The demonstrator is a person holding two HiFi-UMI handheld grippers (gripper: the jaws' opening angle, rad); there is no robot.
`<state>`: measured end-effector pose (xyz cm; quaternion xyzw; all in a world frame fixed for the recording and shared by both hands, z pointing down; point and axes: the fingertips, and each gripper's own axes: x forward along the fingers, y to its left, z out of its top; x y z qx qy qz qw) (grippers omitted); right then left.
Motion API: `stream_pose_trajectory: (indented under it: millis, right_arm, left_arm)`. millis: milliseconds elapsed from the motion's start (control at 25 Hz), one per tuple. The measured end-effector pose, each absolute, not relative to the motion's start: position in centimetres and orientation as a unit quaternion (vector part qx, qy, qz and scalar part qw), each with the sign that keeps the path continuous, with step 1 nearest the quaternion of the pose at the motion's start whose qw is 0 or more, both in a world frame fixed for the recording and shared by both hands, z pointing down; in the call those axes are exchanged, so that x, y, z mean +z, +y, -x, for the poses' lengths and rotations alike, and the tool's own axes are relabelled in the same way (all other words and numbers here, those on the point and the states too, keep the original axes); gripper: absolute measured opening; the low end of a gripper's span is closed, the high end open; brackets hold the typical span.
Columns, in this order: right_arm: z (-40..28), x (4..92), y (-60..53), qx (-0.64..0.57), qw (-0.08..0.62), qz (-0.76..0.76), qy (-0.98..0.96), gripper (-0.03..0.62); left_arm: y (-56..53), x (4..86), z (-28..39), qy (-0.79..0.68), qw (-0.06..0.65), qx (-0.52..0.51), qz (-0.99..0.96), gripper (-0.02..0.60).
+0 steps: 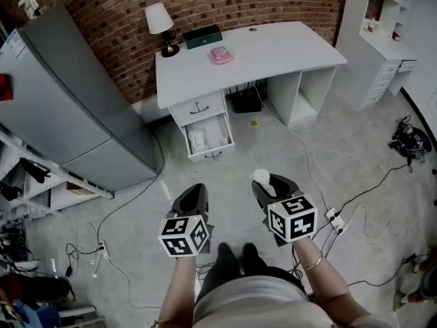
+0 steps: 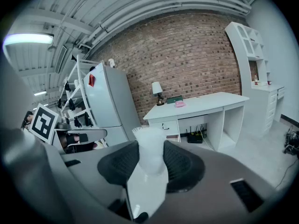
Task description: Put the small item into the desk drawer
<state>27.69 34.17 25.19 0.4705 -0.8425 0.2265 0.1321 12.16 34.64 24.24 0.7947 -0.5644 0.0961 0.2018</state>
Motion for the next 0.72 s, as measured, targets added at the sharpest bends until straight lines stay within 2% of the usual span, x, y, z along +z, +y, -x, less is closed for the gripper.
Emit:
stream_pose_trajectory:
  millis: [360,720]
  right_arm:
    - [-27.8,25.4,34.0,0.224,0.111,-0.455,-0.855,0.17]
    - [-25.5,26.4,32.2,0.233,0.113,-0.446,-0.857,0.172]
  left_arm:
    - [34.4,24.5,-12.0,-0.581,0.187,0.098,-0.786,0.028]
    - [33.4,24.3,-8.8,-0.607,0.179,0.094,-0.769,0.023]
